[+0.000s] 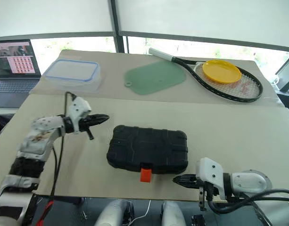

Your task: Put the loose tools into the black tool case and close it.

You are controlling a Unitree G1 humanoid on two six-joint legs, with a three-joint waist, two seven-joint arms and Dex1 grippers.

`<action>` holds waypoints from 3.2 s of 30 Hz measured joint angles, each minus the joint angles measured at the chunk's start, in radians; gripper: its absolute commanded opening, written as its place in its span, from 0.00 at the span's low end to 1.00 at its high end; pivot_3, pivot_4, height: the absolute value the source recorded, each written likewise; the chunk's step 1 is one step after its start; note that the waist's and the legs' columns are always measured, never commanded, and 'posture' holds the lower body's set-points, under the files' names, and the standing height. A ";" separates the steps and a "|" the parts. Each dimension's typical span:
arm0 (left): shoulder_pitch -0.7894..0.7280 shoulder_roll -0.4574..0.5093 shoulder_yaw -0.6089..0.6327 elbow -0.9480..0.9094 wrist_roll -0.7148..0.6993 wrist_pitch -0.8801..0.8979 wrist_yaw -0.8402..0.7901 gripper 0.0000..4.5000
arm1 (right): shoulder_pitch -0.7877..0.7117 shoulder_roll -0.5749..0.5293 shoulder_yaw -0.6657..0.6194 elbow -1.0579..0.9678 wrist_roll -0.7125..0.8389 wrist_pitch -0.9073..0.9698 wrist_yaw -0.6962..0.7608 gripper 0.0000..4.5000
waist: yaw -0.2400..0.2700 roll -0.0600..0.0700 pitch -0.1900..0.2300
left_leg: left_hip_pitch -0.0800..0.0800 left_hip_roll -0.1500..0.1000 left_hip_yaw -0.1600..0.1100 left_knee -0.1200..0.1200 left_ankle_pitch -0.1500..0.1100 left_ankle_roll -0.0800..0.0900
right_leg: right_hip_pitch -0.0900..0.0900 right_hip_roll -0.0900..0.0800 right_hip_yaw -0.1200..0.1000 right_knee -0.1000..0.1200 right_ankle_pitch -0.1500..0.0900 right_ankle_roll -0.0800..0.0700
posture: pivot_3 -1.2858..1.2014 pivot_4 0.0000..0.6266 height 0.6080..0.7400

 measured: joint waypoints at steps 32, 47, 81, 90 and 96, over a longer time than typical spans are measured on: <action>-0.173 -0.058 -0.253 -0.189 0.027 0.016 -0.419 0.01 | -0.130 0.007 -0.083 0.002 -0.071 0.208 -0.034 0.00 | -0.008 0.003 -0.001 | -0.010 0.002 -0.004 0.016 -0.005 0.008 | -0.005 0.003 0.002 0.004 0.003 0.004 | 0.52 0.24 0.99; -0.177 -0.081 -0.260 -0.147 0.049 -0.061 -0.369 0.01 | -0.294 0.135 0.129 0.090 -0.167 0.285 -0.086 0.00 | -0.008 0.003 -0.004 | -0.010 0.003 -0.003 0.016 -0.004 0.008 | -0.005 0.003 0.002 0.006 0.003 0.003 | 0.52 0.24 0.99; -0.226 -0.159 -0.263 0.024 0.120 -0.214 -0.344 0.01 | -0.119 0.067 -0.048 -0.068 -0.073 0.391 -0.105 0.00 | -0.006 0.004 -0.012 | -0.009 0.004 -0.004 0.016 -0.004 0.007 | -0.005 0.005 0.003 0.005 0.004 0.001 | 0.52 0.24 0.99; -0.237 -0.157 -0.270 0.026 0.124 -0.220 -0.350 0.01 | -0.236 0.179 0.085 0.091 -0.196 0.314 -0.187 0.00 | -0.008 0.004 -0.014 | -0.009 0.004 -0.003 0.016 -0.004 0.007 | -0.005 0.005 0.003 0.005 0.004 0.001 | 0.52 0.24 0.99; -0.243 -0.142 -0.265 0.031 0.142 -0.216 -0.351 0.01 | -0.294 0.238 0.112 0.154 -0.211 0.304 -0.189 0.00 | -0.018 0.000 -0.016 | -0.005 0.006 -0.003 0.015 -0.004 0.006 | -0.002 0.008 0.004 0.005 0.005 -0.001 | 0.52 0.24 0.99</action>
